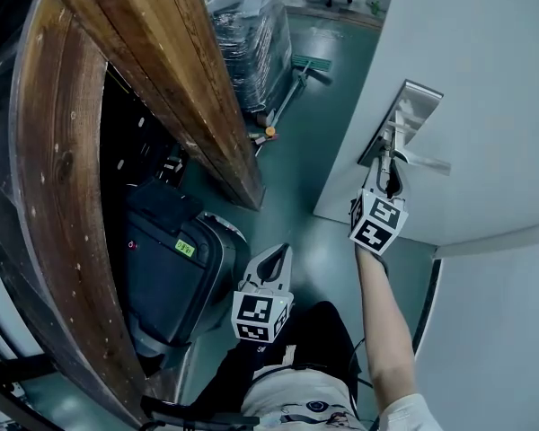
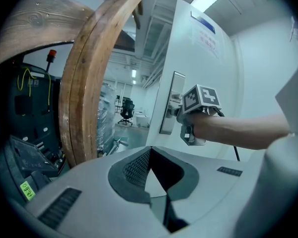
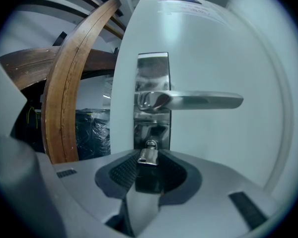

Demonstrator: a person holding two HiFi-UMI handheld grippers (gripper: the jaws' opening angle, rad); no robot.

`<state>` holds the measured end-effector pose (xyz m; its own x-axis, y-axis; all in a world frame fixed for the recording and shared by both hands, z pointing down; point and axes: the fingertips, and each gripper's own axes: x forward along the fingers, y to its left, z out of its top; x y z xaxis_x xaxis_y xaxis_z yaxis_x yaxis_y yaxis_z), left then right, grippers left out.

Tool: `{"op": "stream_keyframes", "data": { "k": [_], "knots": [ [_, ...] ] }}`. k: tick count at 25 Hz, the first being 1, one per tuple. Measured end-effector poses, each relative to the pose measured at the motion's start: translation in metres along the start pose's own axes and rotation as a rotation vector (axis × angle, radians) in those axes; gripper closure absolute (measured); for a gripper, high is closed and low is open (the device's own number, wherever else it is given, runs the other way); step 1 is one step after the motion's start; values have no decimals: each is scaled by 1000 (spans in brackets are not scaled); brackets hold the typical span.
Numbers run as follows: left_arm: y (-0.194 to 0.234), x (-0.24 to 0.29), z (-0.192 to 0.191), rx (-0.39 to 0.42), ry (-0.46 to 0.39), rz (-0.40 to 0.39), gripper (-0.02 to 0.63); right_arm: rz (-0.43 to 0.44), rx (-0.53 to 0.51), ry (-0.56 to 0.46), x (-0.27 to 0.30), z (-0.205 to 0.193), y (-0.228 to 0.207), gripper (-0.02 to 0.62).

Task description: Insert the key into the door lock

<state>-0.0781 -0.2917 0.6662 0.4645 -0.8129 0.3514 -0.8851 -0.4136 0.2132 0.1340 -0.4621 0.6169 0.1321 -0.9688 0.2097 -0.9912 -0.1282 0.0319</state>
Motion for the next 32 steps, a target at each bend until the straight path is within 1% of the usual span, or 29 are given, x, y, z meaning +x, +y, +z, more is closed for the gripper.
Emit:
{"op": "stream_keyframes", "data": {
  "k": [8, 12, 16, 19, 22, 28, 29, 30, 32],
  "knots": [
    [3, -3, -4, -4, 6, 12, 601, 1, -3, 5, 9, -1, -1, 479],
    [2, -7, 0, -5, 9, 20, 601, 42, -5, -11, 9, 6, 2, 479],
    [-4, -14, 16, -6, 8, 22, 601, 90, 11, -2, -17, 2, 3, 477],
    [-15, -18, 37, -1, -1, 12, 601, 117, 20, 3, -52, 4, 0, 477],
    [-30, -25, 63, 6, -13, -1, 601, 130, 1, 6, -92, 18, -6, 479],
    [-77, -44, 126, 23, -53, -52, 601, 162, -7, 5, -176, 69, -23, 479],
    [-86, -46, 138, 28, -64, -64, 601, 154, -8, -2, -188, 80, -29, 521],
    [-95, -47, 150, 34, -77, -76, 601, 142, -2, -16, -199, 92, -36, 581],
    [-110, -47, 173, 49, -107, -97, 601, 125, 17, -53, -215, 116, -50, 588]
  ]
}}
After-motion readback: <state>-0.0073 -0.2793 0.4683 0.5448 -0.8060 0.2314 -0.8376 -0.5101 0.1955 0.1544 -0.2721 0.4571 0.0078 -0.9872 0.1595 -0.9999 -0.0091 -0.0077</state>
